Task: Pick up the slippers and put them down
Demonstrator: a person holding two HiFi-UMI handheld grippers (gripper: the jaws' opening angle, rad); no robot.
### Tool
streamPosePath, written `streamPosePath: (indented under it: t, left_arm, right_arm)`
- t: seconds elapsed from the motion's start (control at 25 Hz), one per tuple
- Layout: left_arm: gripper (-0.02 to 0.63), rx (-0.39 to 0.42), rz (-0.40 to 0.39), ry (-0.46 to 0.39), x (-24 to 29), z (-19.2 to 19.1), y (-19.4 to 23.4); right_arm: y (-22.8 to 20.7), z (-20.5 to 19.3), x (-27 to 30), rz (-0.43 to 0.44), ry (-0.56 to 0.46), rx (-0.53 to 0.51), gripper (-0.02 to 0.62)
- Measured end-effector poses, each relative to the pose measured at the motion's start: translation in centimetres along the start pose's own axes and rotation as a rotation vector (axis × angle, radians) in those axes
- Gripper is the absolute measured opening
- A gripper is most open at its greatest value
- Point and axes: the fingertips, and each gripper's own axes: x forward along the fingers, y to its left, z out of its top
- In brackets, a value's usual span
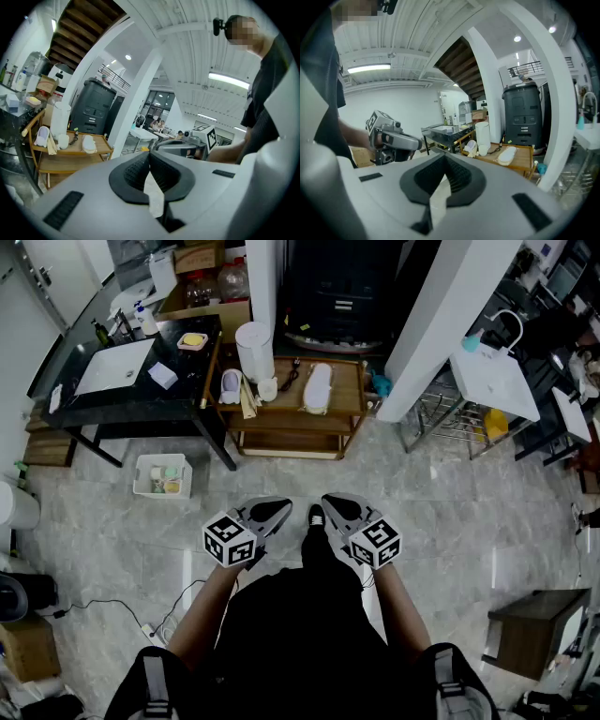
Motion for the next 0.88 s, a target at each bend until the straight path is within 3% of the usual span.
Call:
streamPosePath:
  t: [0.2, 0.88]
  left_arm:
    - [0.012, -0.005, 0.001, 0.004, 0.4, -0.2, 0.5]
    - [0.012, -0.027, -0.008, 0.021, 2.2, 0.5, 2.5]
  right_arm:
    - [-0.6, -0.2, 0.4, 0.007, -0.011, 0.053, 0.006]
    - [-2.5, 0.3, 1.6, 0.012, -0.003, 0.086, 0.006]
